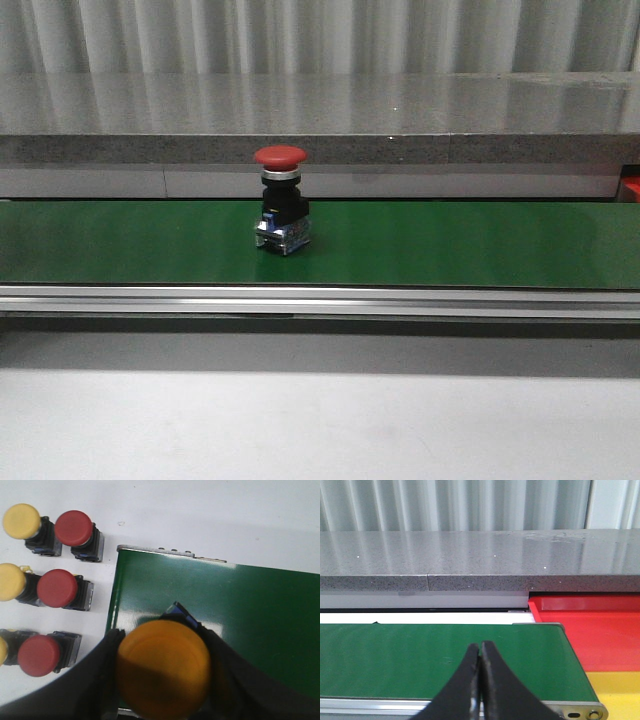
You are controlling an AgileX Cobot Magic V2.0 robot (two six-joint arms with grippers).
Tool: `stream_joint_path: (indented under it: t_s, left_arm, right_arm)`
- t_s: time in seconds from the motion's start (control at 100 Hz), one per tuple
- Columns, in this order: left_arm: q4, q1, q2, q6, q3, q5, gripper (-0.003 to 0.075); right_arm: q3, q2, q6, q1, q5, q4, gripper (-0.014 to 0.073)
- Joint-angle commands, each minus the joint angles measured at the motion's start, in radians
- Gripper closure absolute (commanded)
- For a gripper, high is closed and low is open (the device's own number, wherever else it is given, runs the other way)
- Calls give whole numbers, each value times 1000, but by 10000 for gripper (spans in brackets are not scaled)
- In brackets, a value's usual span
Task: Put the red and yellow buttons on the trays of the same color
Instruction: 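Set the yellow button on the conveyor and open the left gripper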
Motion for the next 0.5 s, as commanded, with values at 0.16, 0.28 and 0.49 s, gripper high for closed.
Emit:
stream_joint_path:
  t_s: [0.16,0.28,0.49]
  left_arm:
    - [-5,-11,73,2,-38,-49,741]
    - [-5,-11,109,2,-38,-37,741]
    - [-5,-11,134,2,-38,-27,739]
  right_arm:
    - [-20,-14,-2,-6,-81,-5,662]
    - [-20,-14,-2,-6,-81,-5,662]
    - [-20,-14,-2,-6,-81,-5,662]
